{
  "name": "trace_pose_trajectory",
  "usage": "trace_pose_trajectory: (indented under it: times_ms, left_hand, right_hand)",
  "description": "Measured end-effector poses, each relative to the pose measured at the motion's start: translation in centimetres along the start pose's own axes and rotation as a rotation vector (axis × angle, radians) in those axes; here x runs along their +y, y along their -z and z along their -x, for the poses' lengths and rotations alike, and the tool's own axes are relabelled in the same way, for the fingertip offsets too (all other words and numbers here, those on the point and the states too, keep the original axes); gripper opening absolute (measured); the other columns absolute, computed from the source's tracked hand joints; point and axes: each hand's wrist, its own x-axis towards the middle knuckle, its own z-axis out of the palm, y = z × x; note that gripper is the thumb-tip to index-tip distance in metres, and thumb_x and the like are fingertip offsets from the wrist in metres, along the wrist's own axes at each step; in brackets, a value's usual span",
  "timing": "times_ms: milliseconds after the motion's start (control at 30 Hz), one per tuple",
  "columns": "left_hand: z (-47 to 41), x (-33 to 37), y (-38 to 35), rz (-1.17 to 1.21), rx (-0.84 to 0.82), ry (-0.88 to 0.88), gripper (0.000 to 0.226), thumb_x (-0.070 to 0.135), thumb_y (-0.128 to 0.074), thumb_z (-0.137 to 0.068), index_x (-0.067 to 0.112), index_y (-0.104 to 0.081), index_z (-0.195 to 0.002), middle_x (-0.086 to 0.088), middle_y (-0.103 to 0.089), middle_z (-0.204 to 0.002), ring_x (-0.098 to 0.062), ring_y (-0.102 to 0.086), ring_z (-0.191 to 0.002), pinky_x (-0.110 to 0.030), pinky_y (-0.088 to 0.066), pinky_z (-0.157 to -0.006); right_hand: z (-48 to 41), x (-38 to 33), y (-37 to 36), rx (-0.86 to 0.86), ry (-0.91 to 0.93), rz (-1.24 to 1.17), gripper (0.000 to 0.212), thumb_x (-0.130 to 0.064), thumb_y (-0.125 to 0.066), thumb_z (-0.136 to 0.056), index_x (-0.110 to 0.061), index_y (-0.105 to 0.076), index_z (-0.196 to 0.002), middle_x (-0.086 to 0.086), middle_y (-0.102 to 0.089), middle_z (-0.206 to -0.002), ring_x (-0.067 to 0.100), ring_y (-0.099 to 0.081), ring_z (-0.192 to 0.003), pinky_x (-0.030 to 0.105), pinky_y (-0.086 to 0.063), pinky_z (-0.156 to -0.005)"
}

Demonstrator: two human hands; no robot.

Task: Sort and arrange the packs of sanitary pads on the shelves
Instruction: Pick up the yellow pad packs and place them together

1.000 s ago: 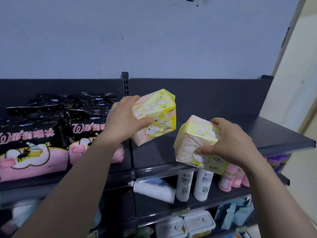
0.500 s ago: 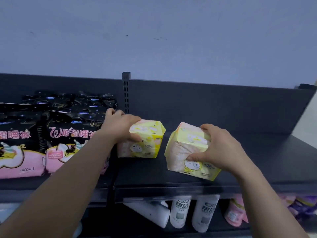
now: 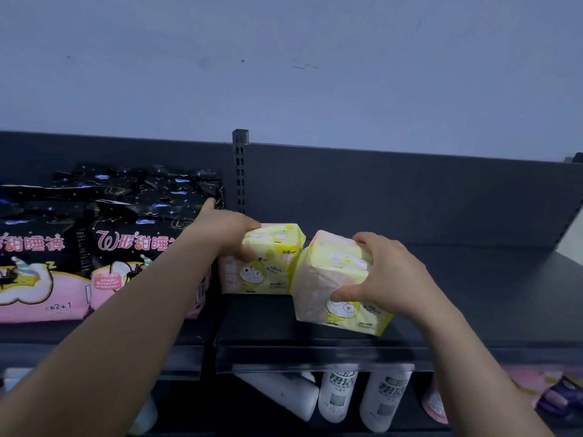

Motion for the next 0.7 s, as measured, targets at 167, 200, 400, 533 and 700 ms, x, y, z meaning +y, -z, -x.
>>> trace_pose_trajectory:
  times_ms: [167, 200, 400, 533, 700]
  left_hand:
    - [1.6, -0.4, 0.3, -0.09, 0.09, 0.027, 0.068, 0.076, -0.05, -0.079, 0.046, -0.042, -0.139, 0.012, -0.026, -0.157, -0.02, -0.015, -0.147, -0.058, 0.003, -0.115]
    - [2.4, -0.8, 0.2, -0.038, 0.157, 0.054, 0.06, 0.072, -0.052, -0.082, 0.045, -0.047, -0.136, 0.013, -0.029, -0.156, -0.018, -0.016, -0.147, -0.055, 0.0, -0.116]
    - [7.8, -2.7, -2.2, 0.338, 0.689, 0.129, 0.022, 0.032, -0.061, -0.091, 0.023, -0.071, -0.109, 0.006, -0.066, -0.117, -0.023, -0.054, -0.118, -0.043, -0.037, -0.1]
    - [10.8, -3.4, -3.7, 0.429, 0.888, 0.158, 0.03, 0.03, -0.055, -0.086, 0.014, -0.071, -0.107, -0.002, -0.069, -0.11, -0.027, -0.058, -0.105, -0.043, -0.046, -0.092]
    - [12.8, -3.0, -4.9, 0.535, 0.843, 0.21, 0.033, 0.033, -0.053, -0.086, 0.014, -0.071, -0.105, -0.001, -0.069, -0.109, -0.026, -0.061, -0.101, -0.042, -0.048, -0.089]
  right_hand:
    - [0.0, -2.1, -1.1, 0.006, 0.071, 0.04, 0.089, -0.064, -0.08, -0.05, -0.037, -0.044, -0.126, -0.016, -0.051, -0.114, 0.013, -0.043, -0.113, 0.032, -0.039, -0.086]
    - [0.0, -2.7, -1.4, 0.005, 0.092, 0.04, 0.088, -0.064, -0.08, -0.051, -0.037, -0.043, -0.126, -0.016, -0.05, -0.115, 0.012, -0.043, -0.113, 0.031, -0.038, -0.086]
    - [-0.6, -6.9, -4.3, -0.019, 0.194, 0.022, 0.098, -0.065, -0.079, -0.054, -0.035, -0.039, -0.138, -0.013, -0.04, -0.128, 0.014, -0.039, -0.117, 0.03, -0.035, -0.093]
    - [-1.0, -9.3, -6.2, -0.018, 0.238, 0.065, 0.093, -0.064, -0.079, -0.056, -0.03, -0.042, -0.135, -0.009, -0.037, -0.127, 0.015, -0.037, -0.115, 0.031, -0.035, -0.095]
    - [-1.6, -10.5, -7.4, -0.018, 0.268, 0.136, 0.085, -0.065, -0.076, -0.059, -0.027, -0.049, -0.13, -0.006, -0.037, -0.122, 0.017, -0.038, -0.109, 0.032, -0.037, -0.09]
